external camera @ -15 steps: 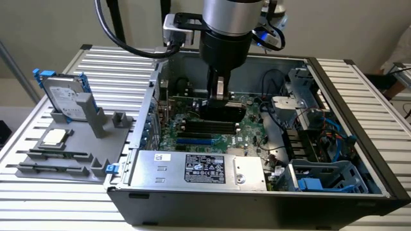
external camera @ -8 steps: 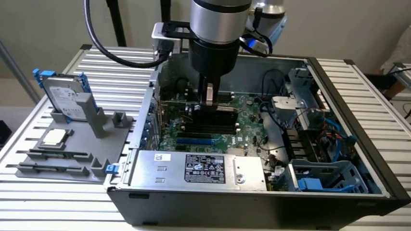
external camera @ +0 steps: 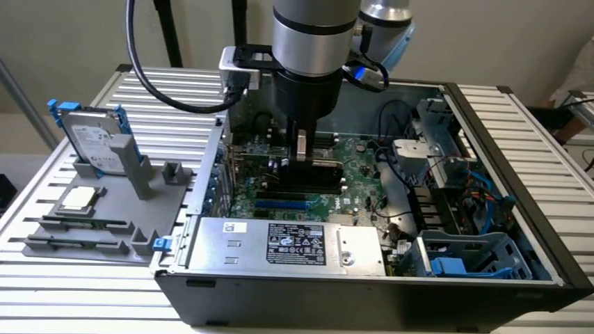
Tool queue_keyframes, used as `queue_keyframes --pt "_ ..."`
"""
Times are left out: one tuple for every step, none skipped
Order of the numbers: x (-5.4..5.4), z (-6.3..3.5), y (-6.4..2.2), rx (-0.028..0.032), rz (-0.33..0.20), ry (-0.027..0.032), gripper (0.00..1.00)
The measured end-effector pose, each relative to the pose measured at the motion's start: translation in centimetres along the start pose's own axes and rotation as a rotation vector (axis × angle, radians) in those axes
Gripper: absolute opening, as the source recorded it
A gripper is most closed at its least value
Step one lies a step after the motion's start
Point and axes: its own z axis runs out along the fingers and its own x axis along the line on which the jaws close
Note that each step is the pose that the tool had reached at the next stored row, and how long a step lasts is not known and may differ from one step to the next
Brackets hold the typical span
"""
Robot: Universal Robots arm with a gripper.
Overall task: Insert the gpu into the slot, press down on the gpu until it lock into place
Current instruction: 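Insert the gpu into the slot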
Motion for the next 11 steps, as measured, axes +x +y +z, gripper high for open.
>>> queue_keyframes --pt "0.0 0.18 0.00 0.0001 0.000 0.0001 0.26" --pt "0.0 0.36 0.00 0.0001 0.000 0.0005 0.26" --pt "0.0 0.55 0.00 0.0001 0.000 0.0013 0.26" --pt "0.0 0.74 0.00 0.0001 0.000 0.0022 0.26" --pt "-0.1 0.92 0.00 0.0002 0.000 0.0031 0.26" --pt "-0.1 1.09 0.01 0.0001 0.000 0.0042 0.26" --pt "-0.1 1.25 0.01 0.0001 0.000 0.0050 0.26" --pt "-0.2 1.40 0.00 0.0001 0.000 0.0056 0.26" --pt "-0.3 1.53 0.01 0.0001 0.000 0.0064 0.26" --pt "-0.4 1.67 0.01 0.0002 0.000 0.0075 0.26" --pt "-0.4 1.82 0.01 0.0003 0.000 0.0088 0.26"
